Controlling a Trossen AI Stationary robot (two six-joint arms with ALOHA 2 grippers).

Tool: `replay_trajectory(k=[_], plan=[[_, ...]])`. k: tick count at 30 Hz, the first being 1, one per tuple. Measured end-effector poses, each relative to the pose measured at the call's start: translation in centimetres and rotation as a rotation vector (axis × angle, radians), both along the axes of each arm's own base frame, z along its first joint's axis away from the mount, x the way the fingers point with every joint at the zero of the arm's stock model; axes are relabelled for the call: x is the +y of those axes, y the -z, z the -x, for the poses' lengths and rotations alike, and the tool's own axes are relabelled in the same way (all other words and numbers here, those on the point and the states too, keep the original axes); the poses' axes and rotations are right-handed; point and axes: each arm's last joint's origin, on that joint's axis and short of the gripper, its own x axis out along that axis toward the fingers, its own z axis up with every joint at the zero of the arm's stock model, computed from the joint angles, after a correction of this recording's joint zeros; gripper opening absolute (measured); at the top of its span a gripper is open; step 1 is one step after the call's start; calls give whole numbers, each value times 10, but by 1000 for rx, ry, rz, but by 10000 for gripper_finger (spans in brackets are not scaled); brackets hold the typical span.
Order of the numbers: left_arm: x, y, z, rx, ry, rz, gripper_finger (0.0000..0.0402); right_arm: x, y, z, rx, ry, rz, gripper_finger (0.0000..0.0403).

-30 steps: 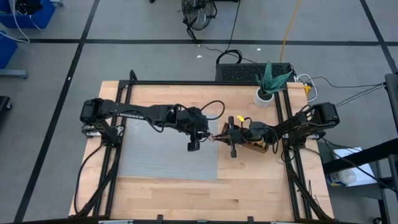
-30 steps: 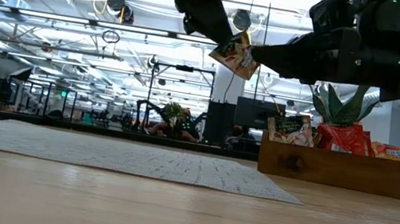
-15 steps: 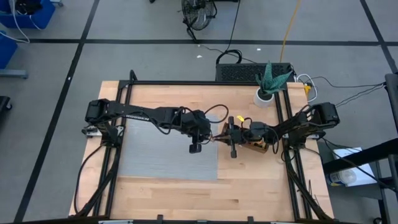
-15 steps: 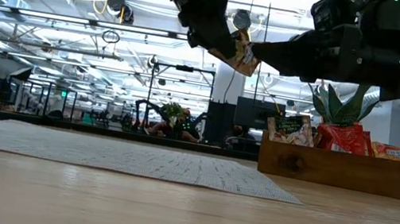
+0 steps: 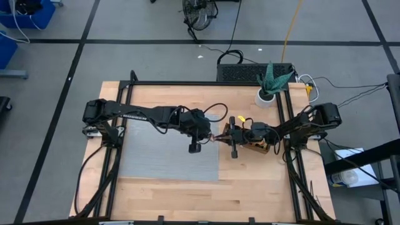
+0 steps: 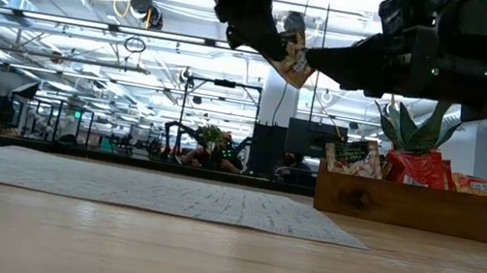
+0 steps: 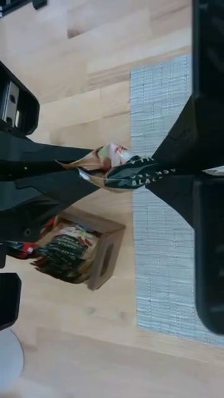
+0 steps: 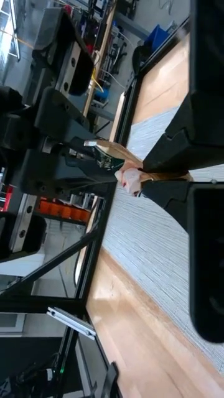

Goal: Pick & Place Tea
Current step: Put the brown tea bag into the left section of the wooden organizer

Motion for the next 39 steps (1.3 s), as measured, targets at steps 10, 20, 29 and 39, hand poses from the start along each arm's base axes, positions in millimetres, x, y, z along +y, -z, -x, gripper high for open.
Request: replay_trajectory(k=[10,20,29,39], plan=[[0,0,0,-6,0,0,50,0,4,0,33,0,1,5],[0,-1,-1,-14,3,-3,62,0,4,0,37,0,2,5],[-1,-2,-1,-22,-44,-101,9,-1,4,0,37,17,-28,32],[-20,-2,0,-8,89,-465,3,-11,-8,16,5,380,24,97]])
